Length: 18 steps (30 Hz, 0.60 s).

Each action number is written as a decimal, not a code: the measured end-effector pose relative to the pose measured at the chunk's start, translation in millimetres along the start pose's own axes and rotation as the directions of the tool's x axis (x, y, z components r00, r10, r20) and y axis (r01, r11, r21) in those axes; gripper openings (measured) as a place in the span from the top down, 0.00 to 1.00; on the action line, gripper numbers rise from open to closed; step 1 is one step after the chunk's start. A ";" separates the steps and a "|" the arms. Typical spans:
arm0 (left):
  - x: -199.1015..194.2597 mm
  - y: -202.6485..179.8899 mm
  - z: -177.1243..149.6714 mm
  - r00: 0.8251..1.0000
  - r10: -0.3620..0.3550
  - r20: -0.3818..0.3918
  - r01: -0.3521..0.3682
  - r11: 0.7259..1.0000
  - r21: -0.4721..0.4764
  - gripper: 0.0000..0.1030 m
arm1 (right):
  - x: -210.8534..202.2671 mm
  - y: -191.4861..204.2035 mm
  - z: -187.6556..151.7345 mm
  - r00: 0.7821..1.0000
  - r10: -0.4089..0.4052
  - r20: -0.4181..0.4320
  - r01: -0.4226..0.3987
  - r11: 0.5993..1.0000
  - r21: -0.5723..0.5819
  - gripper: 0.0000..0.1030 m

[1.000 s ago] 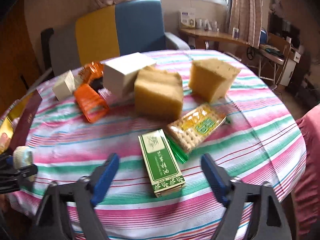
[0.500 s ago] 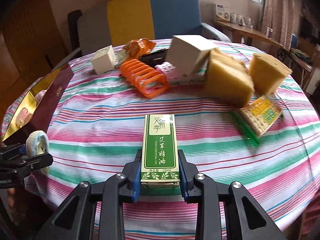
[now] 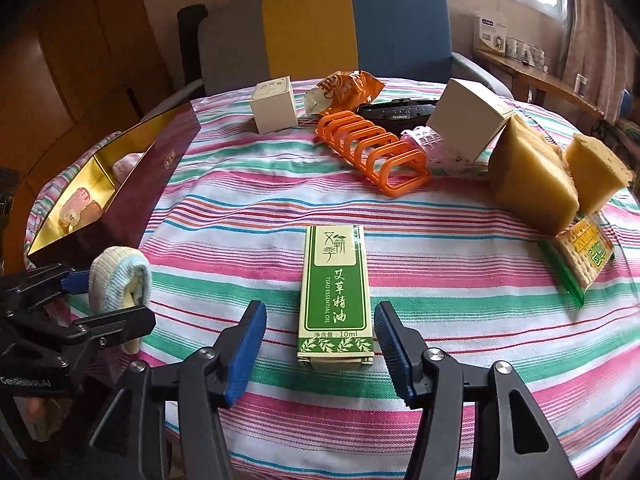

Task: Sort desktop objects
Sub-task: 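Grasp the green essential-oil box with the right gripper while the left holds the sock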

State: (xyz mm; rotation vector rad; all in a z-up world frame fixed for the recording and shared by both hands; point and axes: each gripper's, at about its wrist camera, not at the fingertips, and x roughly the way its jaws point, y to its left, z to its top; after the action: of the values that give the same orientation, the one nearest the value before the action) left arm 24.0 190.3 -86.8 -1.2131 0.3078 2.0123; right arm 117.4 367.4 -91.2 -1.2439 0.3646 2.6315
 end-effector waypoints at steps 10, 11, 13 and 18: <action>-11.8 11.4 -4.0 1.000 -0.018 0.009 0.018 1.000 -0.013 0.19 | -4.9 -6.6 4.8 1.000 -0.021 0.021 0.021 1.000 0.007 0.38; -11.6 10.0 -3.7 1.000 -0.011 0.008 0.011 1.000 -0.007 0.19 | -5.1 -6.6 5.4 1.000 -0.021 0.022 0.021 1.000 0.008 0.38; -10.6 4.7 -2.6 1.000 0.011 0.011 -0.011 1.000 0.013 0.19 | -5.5 -6.7 6.3 0.999 -0.022 0.025 0.022 1.000 0.008 0.38; 2.7 -4.9 -1.4 0.999 0.047 -0.026 -0.045 0.998 0.047 0.19 | -2.7 -7.2 5.9 0.999 -0.036 0.014 0.036 0.999 0.006 0.46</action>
State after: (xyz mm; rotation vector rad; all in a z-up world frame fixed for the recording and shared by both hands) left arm 27.7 194.3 -89.0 -1.2154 0.3969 2.0182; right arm 116.9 375.8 -86.4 -1.2183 0.3433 2.6057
